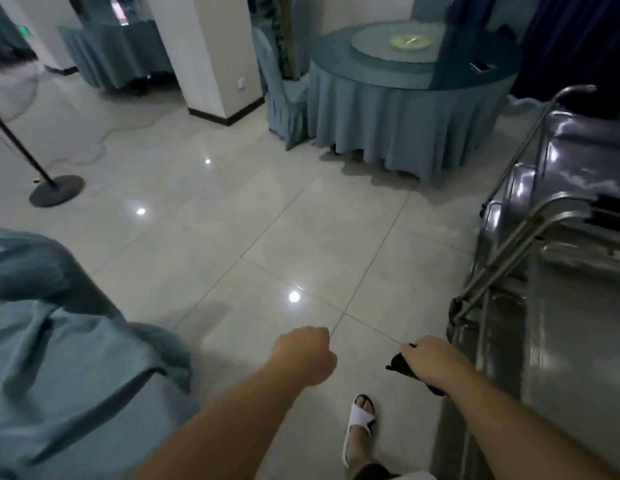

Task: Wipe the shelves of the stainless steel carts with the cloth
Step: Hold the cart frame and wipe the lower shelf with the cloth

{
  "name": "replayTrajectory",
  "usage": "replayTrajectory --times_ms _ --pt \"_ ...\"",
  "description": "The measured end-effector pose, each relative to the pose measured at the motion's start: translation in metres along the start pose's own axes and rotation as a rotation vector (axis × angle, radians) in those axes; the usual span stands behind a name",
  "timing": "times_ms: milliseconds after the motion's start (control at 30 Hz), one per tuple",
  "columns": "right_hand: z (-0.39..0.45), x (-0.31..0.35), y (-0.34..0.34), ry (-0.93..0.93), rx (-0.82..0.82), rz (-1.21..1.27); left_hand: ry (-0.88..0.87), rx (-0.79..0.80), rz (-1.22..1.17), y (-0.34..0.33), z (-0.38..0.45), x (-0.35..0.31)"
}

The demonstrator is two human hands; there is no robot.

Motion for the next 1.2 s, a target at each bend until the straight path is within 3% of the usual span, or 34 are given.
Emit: replayTrajectory --times_ms 333,467,767,900,1033,1133,1200 --pt "0.143 0.006 0.148 0.046 -0.043 -0.039 -0.083 0.011 0.071 0.098 0.17 -0.092" --pt "0.181 0.01 0.179 0.011 -0.046 -0.048 -0.111 0.067 0.101 0.124 0.231 -0.106" --pt "0.264 -0.011 0.212 -0.255 0.01 0.13 -0.278 0.224 0.23 0.186 0.406 -0.137" --pt "0.278 -0.007 0.216 -0.345 -0.004 0.206 -0.387 0.303 0.392 0.208 0.469 -0.165" --pt "0.273 -0.007 0.194 -0.42 0.1 0.318 -0.519 0.379 0.511 0.202 0.507 -0.216" --pt "0.259 -0.021 0.182 -0.675 0.065 0.606 -0.614 0.438 0.59 0.182 0.52 -0.258" --pt "0.254 -0.04 0.178 -0.73 0.106 0.621 -0.686 0.451 0.639 0.168 0.527 -0.289"
Point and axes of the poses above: each hand's wrist, its own z-axis towards the middle knuckle, its own y-axis out of the back of the hand, x = y × z, the point moved 1 cm from there along z, towards the middle knuckle, and after that the axes turned 15 degrees about -z, right-handed, at the moved point
